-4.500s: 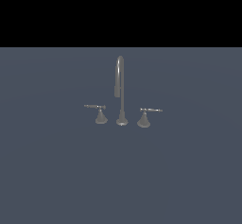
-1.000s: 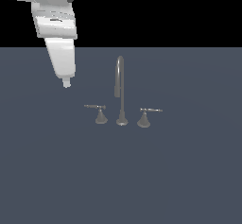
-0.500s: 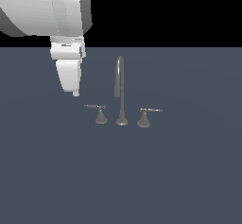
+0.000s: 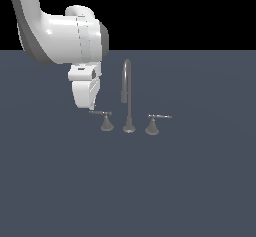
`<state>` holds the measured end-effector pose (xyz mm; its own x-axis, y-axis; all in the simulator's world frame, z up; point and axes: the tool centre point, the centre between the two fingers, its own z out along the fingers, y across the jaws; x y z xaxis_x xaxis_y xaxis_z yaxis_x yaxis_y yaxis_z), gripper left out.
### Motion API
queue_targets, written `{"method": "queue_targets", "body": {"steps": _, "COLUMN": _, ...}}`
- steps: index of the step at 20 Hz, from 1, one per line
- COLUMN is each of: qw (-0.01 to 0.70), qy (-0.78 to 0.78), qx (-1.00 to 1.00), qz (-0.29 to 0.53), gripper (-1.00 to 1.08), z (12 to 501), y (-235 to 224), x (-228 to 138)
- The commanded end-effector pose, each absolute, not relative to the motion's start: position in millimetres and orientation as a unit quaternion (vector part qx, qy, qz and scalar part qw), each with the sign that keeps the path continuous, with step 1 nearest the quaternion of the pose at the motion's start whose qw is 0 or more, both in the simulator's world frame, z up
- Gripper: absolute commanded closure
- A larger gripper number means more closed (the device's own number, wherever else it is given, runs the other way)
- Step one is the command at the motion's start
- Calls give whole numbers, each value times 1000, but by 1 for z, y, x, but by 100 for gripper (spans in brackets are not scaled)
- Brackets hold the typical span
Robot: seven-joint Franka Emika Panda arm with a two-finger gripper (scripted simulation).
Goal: Turn on the faucet by rotating a designated handle.
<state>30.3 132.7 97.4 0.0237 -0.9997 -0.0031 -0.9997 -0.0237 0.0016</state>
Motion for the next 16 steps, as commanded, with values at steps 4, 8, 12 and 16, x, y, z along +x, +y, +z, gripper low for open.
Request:
{"method": "queue_targets", "body": {"steps": 4, "qw": 0, "qy": 732, "qx": -682, "qz": 0, "gripper": 108, "z": 77, "y": 122, "x": 50}}
{"method": "queue_targets", "body": {"steps": 8, "qw": -1, "qy": 746, "qx": -666, "qz": -1, "gripper": 108, "z": 68, "y": 116, "x": 59}}
{"method": "queue_targets", "body": {"steps": 12, "qw": 0, "qy": 752, "qx": -659, "qz": -1, "gripper": 108, "z": 64, "y": 114, "x": 62}}
{"method": "queue_targets", "body": {"steps": 16, "qw": 0, "qy": 751, "qx": -661, "qz": 0, "gripper": 108, "z": 65, "y": 114, "x": 62}}
